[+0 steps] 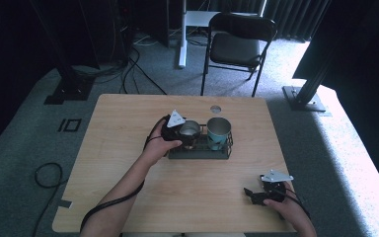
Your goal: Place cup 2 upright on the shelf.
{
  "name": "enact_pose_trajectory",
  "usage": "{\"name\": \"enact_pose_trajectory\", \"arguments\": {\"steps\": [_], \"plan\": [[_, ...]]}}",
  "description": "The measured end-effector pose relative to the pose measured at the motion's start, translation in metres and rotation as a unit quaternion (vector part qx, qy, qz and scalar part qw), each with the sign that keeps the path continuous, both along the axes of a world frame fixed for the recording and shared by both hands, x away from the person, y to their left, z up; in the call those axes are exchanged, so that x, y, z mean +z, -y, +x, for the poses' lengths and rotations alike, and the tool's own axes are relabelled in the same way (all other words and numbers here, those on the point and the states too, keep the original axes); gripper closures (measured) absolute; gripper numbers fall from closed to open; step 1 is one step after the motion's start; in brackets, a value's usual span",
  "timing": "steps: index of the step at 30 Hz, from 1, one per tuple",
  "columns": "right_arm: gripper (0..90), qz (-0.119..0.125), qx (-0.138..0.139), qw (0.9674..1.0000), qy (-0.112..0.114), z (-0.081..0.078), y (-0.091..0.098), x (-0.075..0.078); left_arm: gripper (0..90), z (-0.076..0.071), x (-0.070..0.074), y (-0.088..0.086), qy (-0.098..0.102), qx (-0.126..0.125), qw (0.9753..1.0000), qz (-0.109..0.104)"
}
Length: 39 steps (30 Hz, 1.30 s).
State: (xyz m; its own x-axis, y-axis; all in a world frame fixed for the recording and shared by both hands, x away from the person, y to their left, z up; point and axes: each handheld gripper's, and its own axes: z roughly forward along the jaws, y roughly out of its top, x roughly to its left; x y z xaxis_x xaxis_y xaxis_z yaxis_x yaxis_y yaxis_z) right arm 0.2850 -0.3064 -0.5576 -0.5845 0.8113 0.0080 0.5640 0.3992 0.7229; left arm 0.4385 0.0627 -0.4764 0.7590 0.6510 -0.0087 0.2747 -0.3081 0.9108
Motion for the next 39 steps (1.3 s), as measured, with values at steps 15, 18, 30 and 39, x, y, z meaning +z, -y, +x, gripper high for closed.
{"name": "enact_pose_trajectory", "arguments": {"steps": [15, 18, 30, 39], "plan": [[11.0, 0.000, 0.000, 1.0000, 0.000, 0.000, 0.000, 0.000, 3.2, -0.005, 0.010, -0.004, 0.003, -0.007, 1.0000, 0.004], [11.0, 0.000, 0.000, 1.0000, 0.000, 0.000, 0.000, 0.000, 2.7, -0.006, 0.015, -0.006, 0.008, 0.001, 0.9999, 0.007], [11.0, 0.000, 0.000, 1.0000, 0.000, 0.000, 0.000, 0.000, 2.7, -0.017, 0.025, -0.015, 0.005, 0.018, 0.9998, -0.010], [11.0, 0.000, 0.000, 1.0000, 0.000, 0.000, 0.000, 0.000, 2.8, -0.022, 0.029, -0.033, 0.006, 0.049, 0.9986, -0.017]]}}
